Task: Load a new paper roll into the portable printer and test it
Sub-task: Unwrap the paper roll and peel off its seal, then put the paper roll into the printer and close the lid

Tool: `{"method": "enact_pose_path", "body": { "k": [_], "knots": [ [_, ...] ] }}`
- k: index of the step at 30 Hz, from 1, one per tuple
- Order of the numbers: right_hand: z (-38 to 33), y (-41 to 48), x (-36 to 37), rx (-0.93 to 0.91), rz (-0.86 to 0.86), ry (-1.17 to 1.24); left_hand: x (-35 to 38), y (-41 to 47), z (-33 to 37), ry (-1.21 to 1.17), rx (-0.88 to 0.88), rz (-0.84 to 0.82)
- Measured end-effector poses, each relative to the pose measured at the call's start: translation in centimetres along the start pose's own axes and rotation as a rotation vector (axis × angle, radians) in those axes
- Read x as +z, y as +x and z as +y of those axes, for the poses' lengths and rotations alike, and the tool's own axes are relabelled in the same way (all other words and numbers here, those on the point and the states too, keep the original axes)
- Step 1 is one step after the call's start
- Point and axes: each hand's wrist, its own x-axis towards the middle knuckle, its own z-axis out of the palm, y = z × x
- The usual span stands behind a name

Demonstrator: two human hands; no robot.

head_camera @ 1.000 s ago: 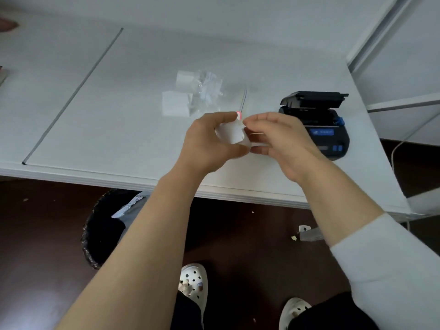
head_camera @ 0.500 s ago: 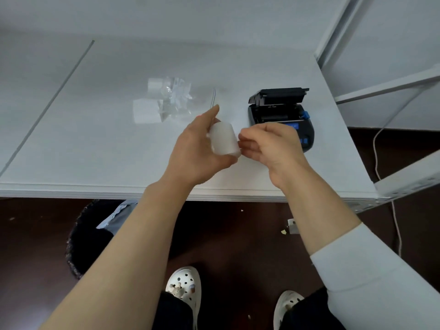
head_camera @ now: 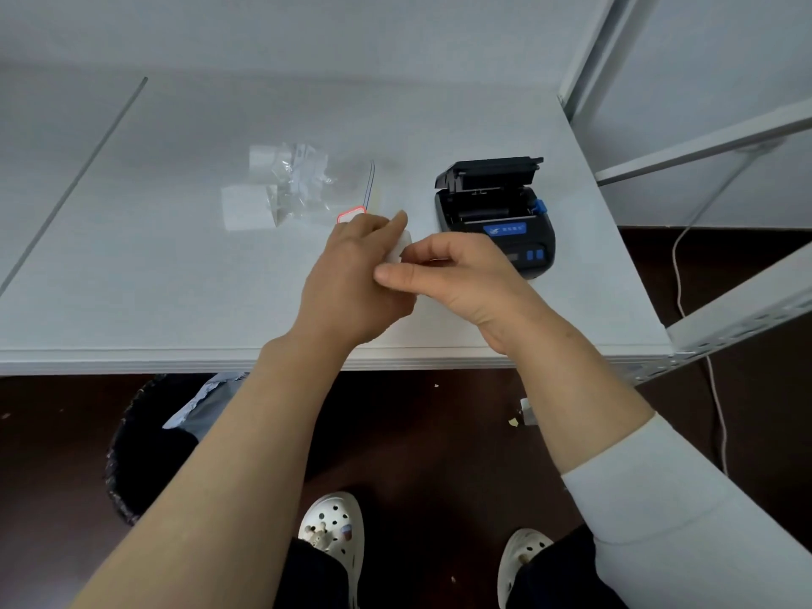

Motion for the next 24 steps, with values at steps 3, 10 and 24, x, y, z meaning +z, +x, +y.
{"method": "enact_pose_path", "body": {
  "k": [3,10,24],
  "knots": [
    [0.1,0.1,0.2,-0.004,-0.022,0.065,0.0,0.1,-0.1,0.019,0.026,0.043],
    [0.1,0.4,0.2,0.02,0.129,0.115,-0.3,0.1,0.0,0.018,0.03,0.003],
    [0.6,0.2,-1.1,0.054,0.37,0.436,0.7,0.5,1.3,-0.211,0.157,-0.006]
  ]
}}
